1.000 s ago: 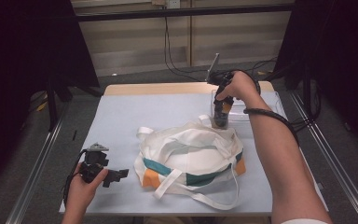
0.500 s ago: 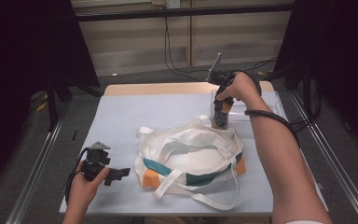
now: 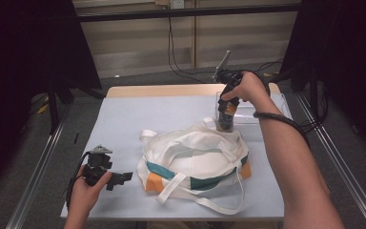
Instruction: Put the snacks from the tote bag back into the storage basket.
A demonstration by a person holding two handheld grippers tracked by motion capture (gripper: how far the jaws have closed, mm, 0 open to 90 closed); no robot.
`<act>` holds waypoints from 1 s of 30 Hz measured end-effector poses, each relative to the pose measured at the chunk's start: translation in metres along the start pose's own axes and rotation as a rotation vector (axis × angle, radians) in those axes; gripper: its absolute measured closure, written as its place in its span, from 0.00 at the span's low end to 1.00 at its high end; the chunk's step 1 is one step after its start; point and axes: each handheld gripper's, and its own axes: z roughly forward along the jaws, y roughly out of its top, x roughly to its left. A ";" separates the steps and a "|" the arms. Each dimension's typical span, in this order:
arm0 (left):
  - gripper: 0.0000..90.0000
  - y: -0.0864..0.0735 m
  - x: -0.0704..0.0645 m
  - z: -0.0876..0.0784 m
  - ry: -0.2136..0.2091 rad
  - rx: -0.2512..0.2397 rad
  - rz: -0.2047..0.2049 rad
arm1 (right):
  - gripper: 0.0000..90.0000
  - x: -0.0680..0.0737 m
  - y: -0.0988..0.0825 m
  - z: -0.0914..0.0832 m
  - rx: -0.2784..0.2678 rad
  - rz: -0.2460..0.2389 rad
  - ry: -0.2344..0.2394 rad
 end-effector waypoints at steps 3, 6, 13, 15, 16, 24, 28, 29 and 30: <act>0.04 -0.002 -0.001 0.000 0.011 0.006 0.003 | 0.16 0.001 -0.001 -0.003 -0.002 0.022 0.001; 0.04 -0.003 -0.002 0.000 0.014 0.001 0.000 | 0.15 0.001 -0.004 -0.005 -0.002 0.036 0.004; 0.04 -0.008 -0.002 -0.004 0.021 -0.002 -0.015 | 0.12 0.001 -0.013 -0.010 -0.019 0.043 0.005; 0.04 -0.010 -0.001 -0.005 0.025 0.003 -0.008 | 0.12 0.001 -0.016 -0.013 -0.021 0.045 0.001; 0.04 -0.010 -0.002 -0.005 0.033 -0.007 -0.024 | 0.12 0.002 -0.018 -0.014 -0.020 0.041 0.001; 0.04 -0.008 -0.001 -0.008 0.032 -0.006 -0.014 | 0.12 0.011 -0.025 -0.026 -0.036 0.029 0.001; 0.04 -0.006 -0.003 -0.004 0.025 -0.001 -0.005 | 0.12 0.017 -0.029 -0.028 -0.030 0.006 0.002; 0.04 -0.005 -0.004 -0.004 0.024 -0.006 -0.011 | 0.12 0.019 -0.030 -0.028 -0.026 0.013 0.005; 0.04 -0.005 -0.004 -0.004 0.019 -0.005 -0.005 | 0.12 0.020 -0.031 -0.028 -0.033 0.006 0.006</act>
